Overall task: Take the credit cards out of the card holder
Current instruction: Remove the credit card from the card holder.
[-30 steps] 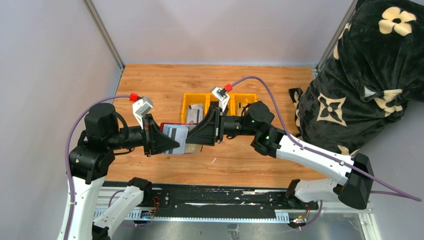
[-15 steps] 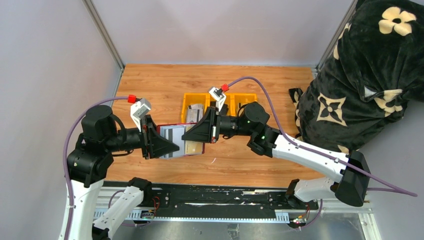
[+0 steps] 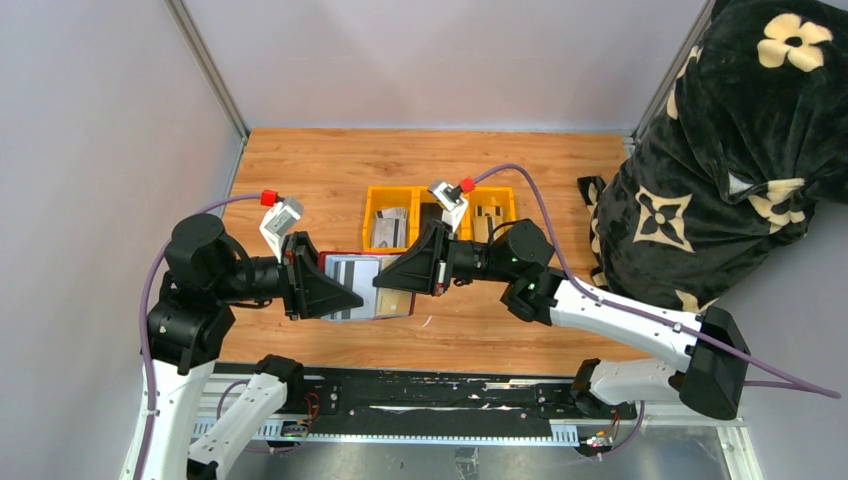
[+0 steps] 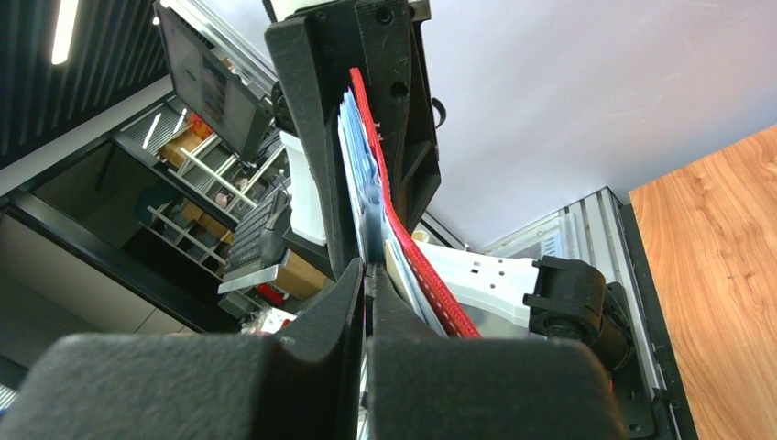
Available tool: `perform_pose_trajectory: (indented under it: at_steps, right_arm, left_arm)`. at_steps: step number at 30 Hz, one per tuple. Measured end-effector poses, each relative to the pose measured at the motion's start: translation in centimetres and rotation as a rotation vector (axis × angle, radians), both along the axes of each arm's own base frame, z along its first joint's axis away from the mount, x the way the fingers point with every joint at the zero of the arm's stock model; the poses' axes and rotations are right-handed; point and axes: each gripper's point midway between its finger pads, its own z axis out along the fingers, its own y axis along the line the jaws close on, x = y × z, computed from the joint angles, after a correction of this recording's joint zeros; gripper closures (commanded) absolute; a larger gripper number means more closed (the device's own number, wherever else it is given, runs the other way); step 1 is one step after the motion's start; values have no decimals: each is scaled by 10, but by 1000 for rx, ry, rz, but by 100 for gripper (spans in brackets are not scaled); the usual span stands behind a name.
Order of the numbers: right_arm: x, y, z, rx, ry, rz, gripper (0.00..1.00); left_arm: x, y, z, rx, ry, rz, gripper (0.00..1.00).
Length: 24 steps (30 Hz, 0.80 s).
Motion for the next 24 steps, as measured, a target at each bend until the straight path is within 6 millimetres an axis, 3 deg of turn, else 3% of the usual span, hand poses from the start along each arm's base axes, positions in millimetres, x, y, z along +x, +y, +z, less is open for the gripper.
perform_pose_trajectory:
  at_steps: [6,11,24]
  right_arm:
    - [-6,-11,3,36,-18,-4,100]
    - [-8,-15,6,49,-26,-4,100]
    - [-11,-22,1,33,-38,-16,100]
  left_arm:
    - [-4,-2,10,-33,-6,-27,74]
    - [-4,-2,14,-43,-10,-28,82]
    - [-3,-3,19,-58,-29,-31,83]
